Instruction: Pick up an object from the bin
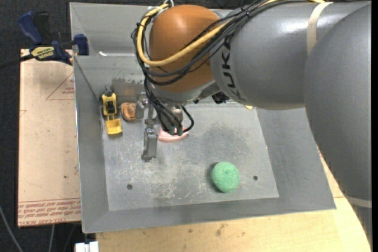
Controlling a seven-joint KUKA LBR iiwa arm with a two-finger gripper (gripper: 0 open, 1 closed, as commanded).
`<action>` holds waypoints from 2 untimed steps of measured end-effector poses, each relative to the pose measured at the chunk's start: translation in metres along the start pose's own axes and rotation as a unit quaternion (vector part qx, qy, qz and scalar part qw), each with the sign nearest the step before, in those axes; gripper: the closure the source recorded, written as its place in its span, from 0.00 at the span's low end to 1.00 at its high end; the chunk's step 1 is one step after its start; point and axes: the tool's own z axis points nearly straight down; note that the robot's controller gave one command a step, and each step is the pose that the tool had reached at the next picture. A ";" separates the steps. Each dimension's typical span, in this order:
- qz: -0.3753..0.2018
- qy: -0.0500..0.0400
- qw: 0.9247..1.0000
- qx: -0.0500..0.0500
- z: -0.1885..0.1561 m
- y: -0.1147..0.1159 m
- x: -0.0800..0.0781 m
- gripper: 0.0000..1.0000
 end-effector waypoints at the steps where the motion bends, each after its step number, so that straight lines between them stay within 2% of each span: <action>1: 0.002 -0.004 1.000 -0.001 -0.005 -0.001 -0.002 0.00; 2: -0.022 -0.009 1.000 -0.002 0.031 -0.017 -0.056 0.00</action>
Offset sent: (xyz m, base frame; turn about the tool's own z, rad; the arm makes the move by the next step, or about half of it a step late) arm 0.0726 -0.0253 -0.0521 -0.0590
